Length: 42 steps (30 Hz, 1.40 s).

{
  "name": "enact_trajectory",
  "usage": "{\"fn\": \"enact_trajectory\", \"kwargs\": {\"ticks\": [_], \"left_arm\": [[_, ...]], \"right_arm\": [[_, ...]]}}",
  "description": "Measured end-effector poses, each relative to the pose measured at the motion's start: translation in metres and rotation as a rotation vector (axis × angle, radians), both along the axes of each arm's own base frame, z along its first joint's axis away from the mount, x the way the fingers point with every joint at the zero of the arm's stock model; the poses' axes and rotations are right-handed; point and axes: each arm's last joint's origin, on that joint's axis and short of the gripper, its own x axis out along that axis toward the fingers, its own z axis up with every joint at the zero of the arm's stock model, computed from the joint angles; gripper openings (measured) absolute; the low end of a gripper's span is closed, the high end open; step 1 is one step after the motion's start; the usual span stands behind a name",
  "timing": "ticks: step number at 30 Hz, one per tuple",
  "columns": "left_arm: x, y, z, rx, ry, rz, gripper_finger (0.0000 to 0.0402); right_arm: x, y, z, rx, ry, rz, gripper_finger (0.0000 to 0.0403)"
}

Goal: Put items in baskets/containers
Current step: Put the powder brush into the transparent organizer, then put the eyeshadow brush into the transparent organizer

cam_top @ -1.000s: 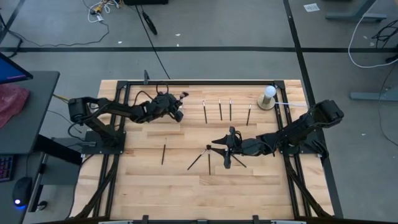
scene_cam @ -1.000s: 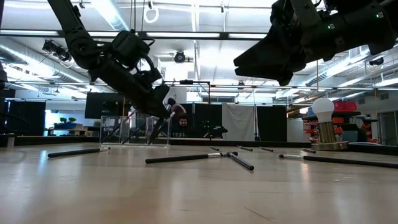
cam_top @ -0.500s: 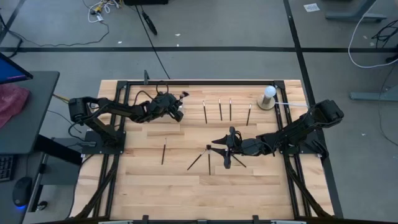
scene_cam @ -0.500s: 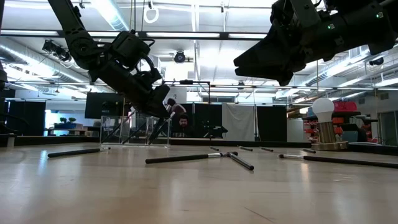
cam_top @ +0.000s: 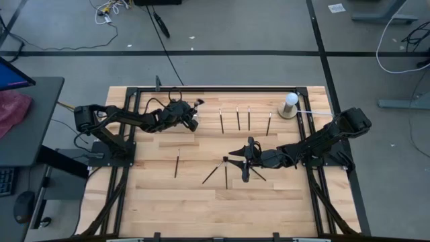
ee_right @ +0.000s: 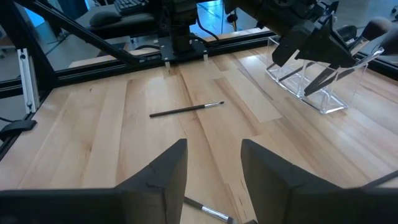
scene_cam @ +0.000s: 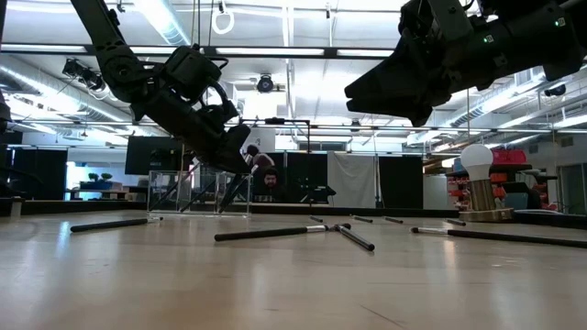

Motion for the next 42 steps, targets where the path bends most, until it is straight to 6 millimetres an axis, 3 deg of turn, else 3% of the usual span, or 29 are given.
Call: {"fn": "enact_trajectory", "kwargs": {"ticks": [15,18,23,28,32,37,42], "left_arm": [[-0.001,0.0,0.002,0.003,-0.001,-0.003,0.0147],[-0.002,-0.002,0.01,0.014,-0.023,-0.013,0.0152],[-0.006,-0.014,0.041,0.048,-0.132,-0.061,0.0153],[-0.011,-0.038,0.07,0.089,-0.227,-0.148,0.0153],[-0.011,-0.066,0.082,0.142,-0.25,-0.236,0.0153],[-0.007,-0.108,0.079,0.174,-0.206,-0.34,0.0153],[-0.006,-0.15,0.06,0.124,-0.124,-0.413,0.0153]], "right_arm": [[0.0,0.0,0.0,0.0,0.0,0.0,0.0152],[0.0,0.0,0.0,0.0,0.0,0.0,0.0152],[0.0,0.0,0.0,-0.009,0.001,0.002,0.0152],[0.0,0.0,0.0,-0.017,0.002,0.004,0.0152],[0.0,0.0,0.0,-0.021,0.003,0.004,0.0152],[0.0,0.0,0.0,-0.044,0.009,0.011,0.0152],[-0.003,0.001,-0.005,-0.063,0.07,0.018,0.0152]]}}
